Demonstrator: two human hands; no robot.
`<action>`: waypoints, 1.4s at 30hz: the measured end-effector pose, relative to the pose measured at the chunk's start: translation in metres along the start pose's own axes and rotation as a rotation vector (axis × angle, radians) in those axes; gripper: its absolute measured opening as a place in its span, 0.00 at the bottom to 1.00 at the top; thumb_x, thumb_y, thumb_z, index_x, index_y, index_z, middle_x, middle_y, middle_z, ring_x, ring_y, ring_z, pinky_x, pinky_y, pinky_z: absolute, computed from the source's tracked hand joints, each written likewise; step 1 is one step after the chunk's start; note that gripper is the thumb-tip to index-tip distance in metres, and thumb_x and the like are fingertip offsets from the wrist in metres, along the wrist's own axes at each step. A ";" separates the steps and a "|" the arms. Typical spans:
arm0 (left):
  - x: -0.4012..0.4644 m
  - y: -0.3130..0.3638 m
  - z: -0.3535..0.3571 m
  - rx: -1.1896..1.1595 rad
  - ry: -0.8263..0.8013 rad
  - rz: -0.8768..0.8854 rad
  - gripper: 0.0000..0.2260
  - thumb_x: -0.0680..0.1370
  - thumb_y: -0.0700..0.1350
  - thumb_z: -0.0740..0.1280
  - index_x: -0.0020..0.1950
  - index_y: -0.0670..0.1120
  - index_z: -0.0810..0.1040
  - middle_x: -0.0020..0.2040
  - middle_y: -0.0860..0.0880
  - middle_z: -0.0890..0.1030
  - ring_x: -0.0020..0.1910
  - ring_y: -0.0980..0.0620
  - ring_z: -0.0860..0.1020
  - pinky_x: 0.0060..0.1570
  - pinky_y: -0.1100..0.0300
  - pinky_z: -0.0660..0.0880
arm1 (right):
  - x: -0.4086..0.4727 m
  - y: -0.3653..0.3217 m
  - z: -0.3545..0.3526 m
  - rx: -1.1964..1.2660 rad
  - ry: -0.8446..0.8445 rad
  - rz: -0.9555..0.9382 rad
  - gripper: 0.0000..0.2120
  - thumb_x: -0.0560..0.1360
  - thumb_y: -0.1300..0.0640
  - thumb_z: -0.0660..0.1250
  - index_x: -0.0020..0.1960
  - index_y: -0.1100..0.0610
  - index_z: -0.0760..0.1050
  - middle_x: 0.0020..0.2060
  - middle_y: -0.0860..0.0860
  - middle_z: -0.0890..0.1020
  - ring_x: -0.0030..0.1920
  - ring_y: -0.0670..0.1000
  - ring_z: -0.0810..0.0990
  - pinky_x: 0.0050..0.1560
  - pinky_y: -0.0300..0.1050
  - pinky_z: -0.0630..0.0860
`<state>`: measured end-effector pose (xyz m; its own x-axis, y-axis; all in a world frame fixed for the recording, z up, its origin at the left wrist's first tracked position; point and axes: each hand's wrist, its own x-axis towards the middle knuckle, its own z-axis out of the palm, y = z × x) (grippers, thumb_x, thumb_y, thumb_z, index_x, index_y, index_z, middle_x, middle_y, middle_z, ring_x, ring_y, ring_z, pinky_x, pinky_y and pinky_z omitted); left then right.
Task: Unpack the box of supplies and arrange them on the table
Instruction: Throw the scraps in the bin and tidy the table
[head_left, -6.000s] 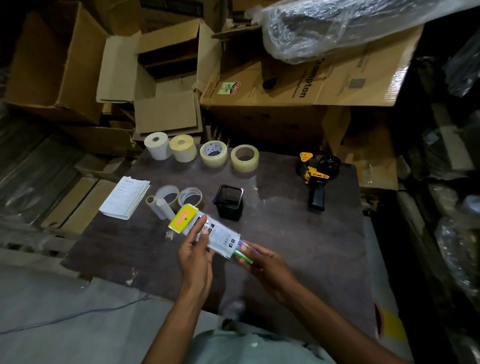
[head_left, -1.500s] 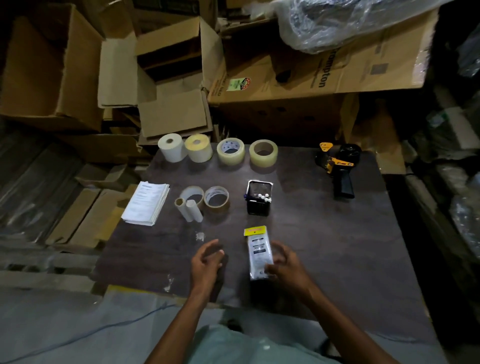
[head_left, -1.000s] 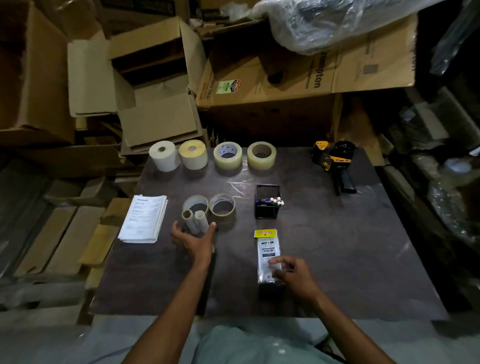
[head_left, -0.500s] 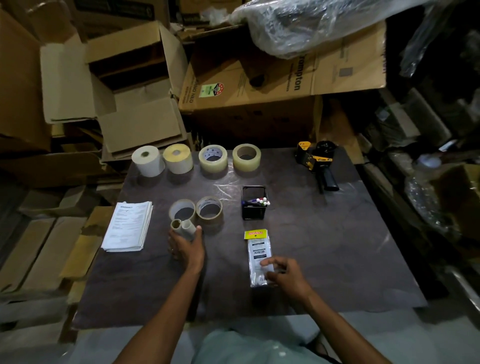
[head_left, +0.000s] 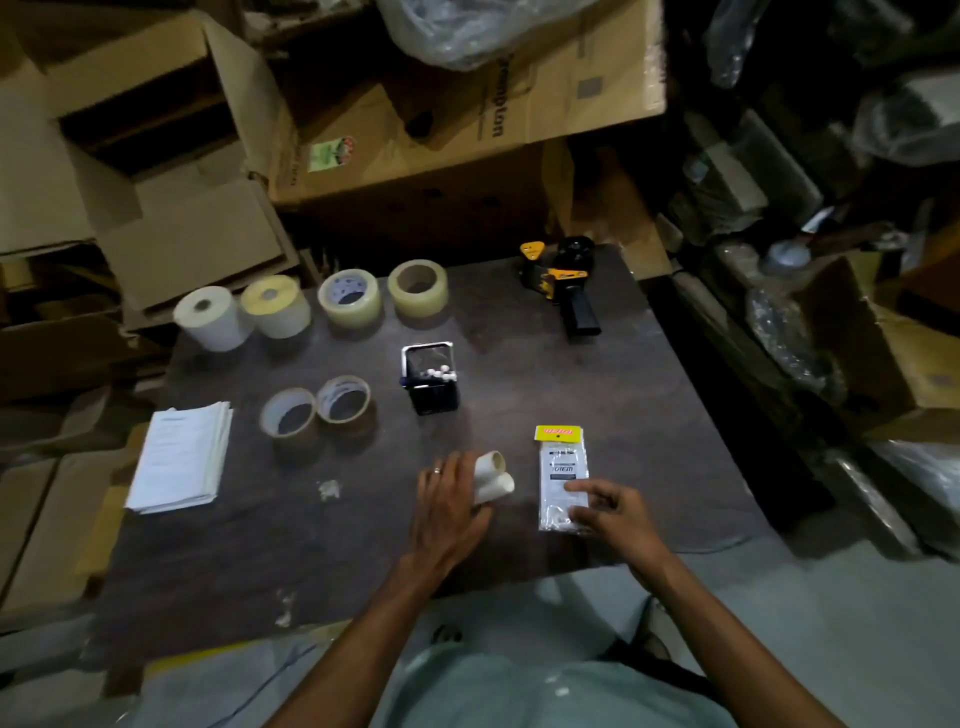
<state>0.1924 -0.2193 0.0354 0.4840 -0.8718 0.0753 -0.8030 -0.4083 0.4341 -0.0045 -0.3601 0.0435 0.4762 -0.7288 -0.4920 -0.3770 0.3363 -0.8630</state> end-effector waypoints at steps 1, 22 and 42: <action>0.005 0.013 0.007 0.041 -0.028 0.048 0.24 0.67 0.50 0.67 0.62 0.50 0.72 0.54 0.50 0.76 0.50 0.45 0.75 0.51 0.51 0.70 | 0.001 -0.001 -0.017 -0.005 0.030 -0.004 0.15 0.70 0.77 0.68 0.54 0.66 0.80 0.42 0.59 0.83 0.32 0.46 0.79 0.34 0.35 0.79; 0.169 0.368 0.164 -0.019 -0.154 0.150 0.27 0.65 0.53 0.69 0.64 0.54 0.69 0.56 0.53 0.77 0.51 0.46 0.76 0.49 0.52 0.71 | 0.107 0.025 -0.392 -0.940 0.099 -0.386 0.27 0.67 0.59 0.65 0.67 0.49 0.74 0.60 0.51 0.79 0.53 0.58 0.81 0.50 0.51 0.80; 0.204 0.318 0.438 0.415 -0.790 -0.106 0.32 0.70 0.56 0.72 0.70 0.50 0.63 0.64 0.46 0.74 0.63 0.43 0.74 0.61 0.48 0.69 | 0.256 0.226 -0.397 -1.341 -0.242 0.008 0.11 0.80 0.63 0.60 0.60 0.58 0.75 0.52 0.58 0.81 0.50 0.60 0.82 0.44 0.51 0.76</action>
<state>-0.1164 -0.6452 -0.2049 0.3055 -0.6933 -0.6527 -0.9027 -0.4290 0.0332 -0.2828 -0.7074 -0.2325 0.5446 -0.5608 -0.6236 -0.7892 -0.5942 -0.1549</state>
